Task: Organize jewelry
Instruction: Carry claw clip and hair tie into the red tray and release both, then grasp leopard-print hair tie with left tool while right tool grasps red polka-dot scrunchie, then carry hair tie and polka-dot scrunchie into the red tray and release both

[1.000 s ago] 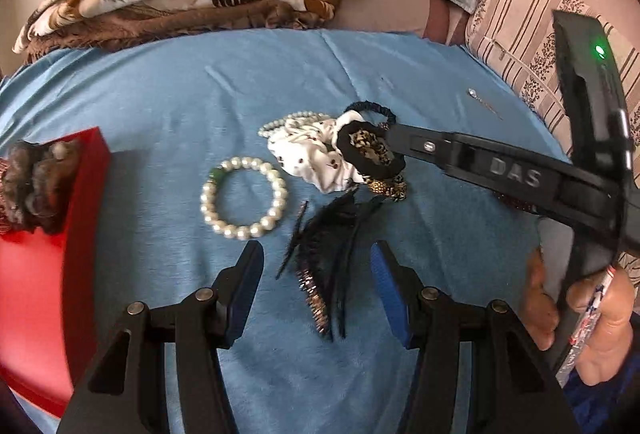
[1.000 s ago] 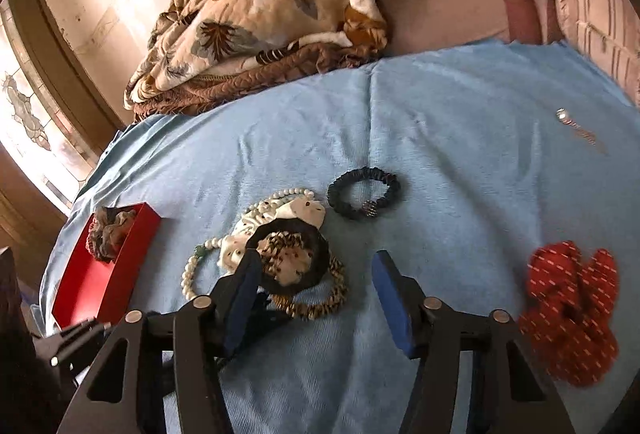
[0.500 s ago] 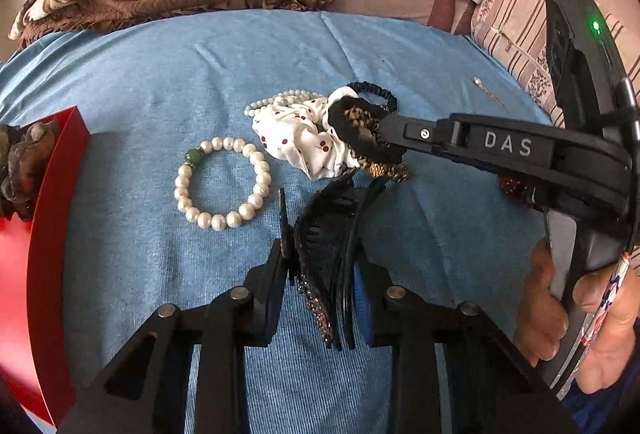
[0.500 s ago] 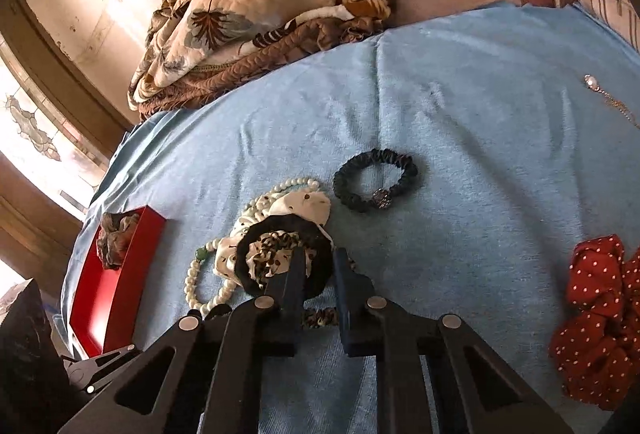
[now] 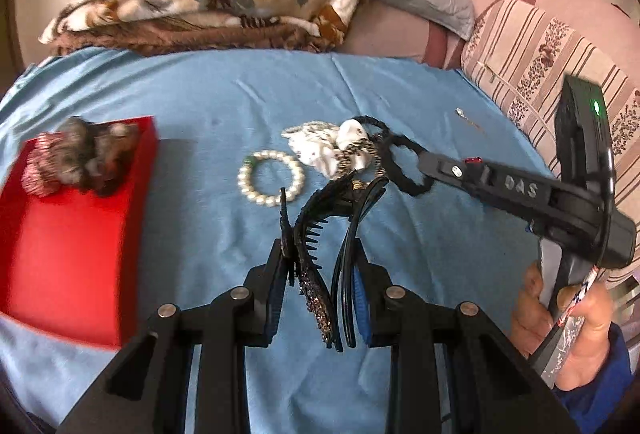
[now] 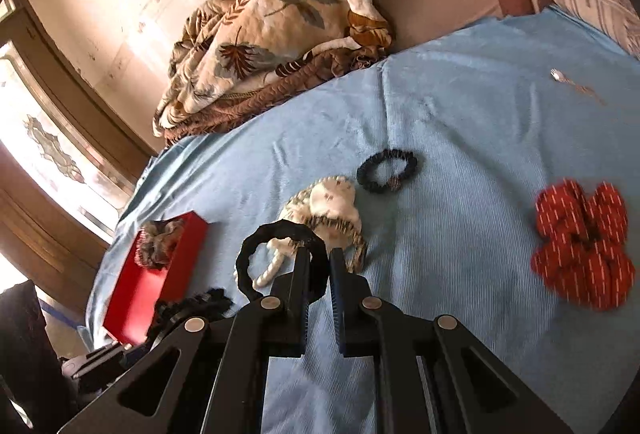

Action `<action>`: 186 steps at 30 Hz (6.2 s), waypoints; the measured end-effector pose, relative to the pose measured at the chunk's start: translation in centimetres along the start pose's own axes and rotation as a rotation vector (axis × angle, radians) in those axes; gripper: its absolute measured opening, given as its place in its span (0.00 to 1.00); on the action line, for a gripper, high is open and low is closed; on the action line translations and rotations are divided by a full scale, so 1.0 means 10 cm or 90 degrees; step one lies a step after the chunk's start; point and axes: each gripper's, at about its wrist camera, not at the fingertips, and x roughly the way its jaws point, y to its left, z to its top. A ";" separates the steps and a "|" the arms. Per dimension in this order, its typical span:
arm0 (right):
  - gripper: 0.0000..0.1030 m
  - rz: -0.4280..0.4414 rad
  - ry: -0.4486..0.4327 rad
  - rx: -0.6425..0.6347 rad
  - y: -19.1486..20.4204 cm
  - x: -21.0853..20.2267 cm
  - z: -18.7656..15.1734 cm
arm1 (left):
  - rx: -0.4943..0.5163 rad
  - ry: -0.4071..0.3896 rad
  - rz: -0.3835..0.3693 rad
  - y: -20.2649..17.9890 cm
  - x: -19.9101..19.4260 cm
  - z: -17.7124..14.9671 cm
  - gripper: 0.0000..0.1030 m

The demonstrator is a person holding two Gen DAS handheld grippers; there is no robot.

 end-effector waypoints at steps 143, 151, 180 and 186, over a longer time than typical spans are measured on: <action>0.06 -0.324 -0.070 -0.011 -0.98 -0.57 0.17 | 0.122 0.027 -0.049 -0.63 0.77 0.59 0.08; 0.06 -0.328 -0.110 -0.047 -0.68 -0.73 0.03 | 0.087 -0.025 -0.042 -0.21 0.06 0.42 0.08; 0.06 -0.017 0.052 -0.218 2.08 0.36 -0.53 | -0.219 -0.048 0.025 2.50 -0.51 -0.14 0.08; 0.07 -0.004 0.100 -0.239 2.44 0.92 -0.60 | -0.199 -0.011 0.024 2.50 -0.54 -0.32 0.08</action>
